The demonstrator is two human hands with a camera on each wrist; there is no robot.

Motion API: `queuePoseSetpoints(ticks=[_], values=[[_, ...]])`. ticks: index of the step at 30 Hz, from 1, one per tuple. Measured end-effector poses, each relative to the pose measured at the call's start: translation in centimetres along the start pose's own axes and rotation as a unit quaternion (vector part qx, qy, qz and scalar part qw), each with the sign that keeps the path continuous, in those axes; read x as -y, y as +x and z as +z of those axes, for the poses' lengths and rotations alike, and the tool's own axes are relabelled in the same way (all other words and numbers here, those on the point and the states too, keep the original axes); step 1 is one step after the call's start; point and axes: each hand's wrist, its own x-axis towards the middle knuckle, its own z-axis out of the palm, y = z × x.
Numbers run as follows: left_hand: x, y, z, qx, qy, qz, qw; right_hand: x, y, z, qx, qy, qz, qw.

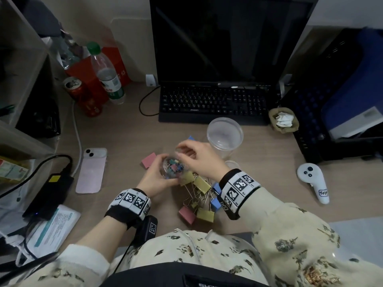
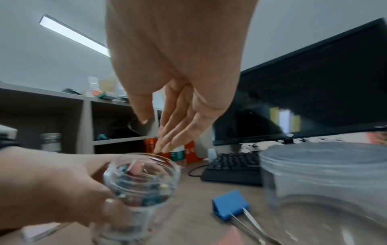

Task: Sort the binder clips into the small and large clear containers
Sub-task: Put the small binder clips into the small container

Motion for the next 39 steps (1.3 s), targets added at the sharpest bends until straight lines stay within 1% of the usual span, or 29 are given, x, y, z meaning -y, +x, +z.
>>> queuePoseSetpoints(ticks=[2,4,7,9,11,12,17,20,23,26,29,32,35,39], values=[[0.1,-0.2,-0.3,-0.006,0.012,-0.006,1.000,-1.6,-0.1,-0.7,-0.025,-0.013,0.052,0.998],[0.3,-0.5,-0.4,-0.008,0.009,-0.011,1.000,-4.1,-0.4,-1.1,-0.017,-0.089,0.111,0.990],[0.6,-1.0,-0.8,-0.006,0.019,-0.013,1.000,-6.6,-1.2,-0.7,0.073,-0.183,0.184,0.963],[0.7,-1.2,-1.3,-0.015,0.026,-0.015,0.999,-7.4,-1.7,-0.2,0.127,-0.240,0.195,0.943],[0.6,-1.4,-1.6,-0.024,0.022,-0.019,0.999,-8.0,-2.0,0.2,0.143,-0.270,0.188,0.934],[0.6,-1.6,-1.8,-0.030,0.020,-0.019,0.999,-8.3,-1.9,0.5,0.143,-0.270,0.185,0.934],[1.1,-2.1,-2.6,-0.041,0.010,-0.018,0.999,-8.7,-1.3,1.6,0.152,-0.237,0.200,0.938],[1.2,-2.5,-3.0,-0.048,0.010,-0.019,0.999,-9.1,-1.1,2.0,0.133,-0.235,0.182,0.945],[1.4,-2.7,-3.4,-0.053,0.012,-0.017,0.998,-8.7,-1.2,1.8,0.126,-0.238,0.186,0.945],[1.6,-2.7,-3.6,-0.051,0.007,-0.019,0.998,-8.7,-1.3,1.5,0.116,-0.213,0.199,0.950],[1.7,-2.7,-3.8,-0.049,0.006,-0.019,0.999,-8.2,-1.5,1.2,0.077,-0.161,0.196,0.964],[1.8,-2.6,-3.9,-0.043,0.005,-0.017,0.999,-8.0,-1.7,0.9,0.027,-0.074,0.212,0.974],[1.6,-2.4,-3.9,-0.034,0.004,-0.017,0.999,-8.0,-1.7,0.7,-0.010,-0.025,0.234,0.972],[1.3,-2.0,-3.7,-0.018,-0.002,-0.015,1.000,-7.4,-1.4,0.2,-0.061,0.089,0.256,0.961]])
